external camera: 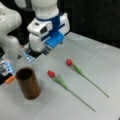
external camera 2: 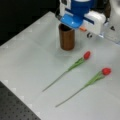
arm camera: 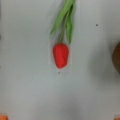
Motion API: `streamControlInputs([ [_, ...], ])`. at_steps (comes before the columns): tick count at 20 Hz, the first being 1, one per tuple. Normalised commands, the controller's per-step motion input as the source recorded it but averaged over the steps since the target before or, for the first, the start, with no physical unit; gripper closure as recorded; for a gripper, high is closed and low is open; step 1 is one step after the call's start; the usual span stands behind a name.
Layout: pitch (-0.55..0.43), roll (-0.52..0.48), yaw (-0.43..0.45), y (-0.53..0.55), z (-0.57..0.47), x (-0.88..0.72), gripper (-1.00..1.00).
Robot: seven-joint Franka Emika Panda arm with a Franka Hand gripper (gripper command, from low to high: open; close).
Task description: Flower insertion into a vase
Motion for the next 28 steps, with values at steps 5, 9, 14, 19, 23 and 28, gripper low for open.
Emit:
streamControlInputs([
  [5, 0.042, -0.093, 0.021, -0.19, -0.1, 0.34, -1.0],
  [9, 0.104, -0.068, 0.047, -0.19, -0.19, 0.34, -1.0],
  [14, 0.129, -0.029, 0.116, -0.2, -0.25, 0.28, -1.0],
  [19, 0.118, -0.042, 0.149, -0.15, -0.08, 0.22, -1.0],
  [23, 0.09, 0.027, 0.162, -0.07, -0.05, 0.21, -1.0],
  [28, 0.072, 0.014, 0.105, -0.04, -0.11, 0.22, -1.0],
])
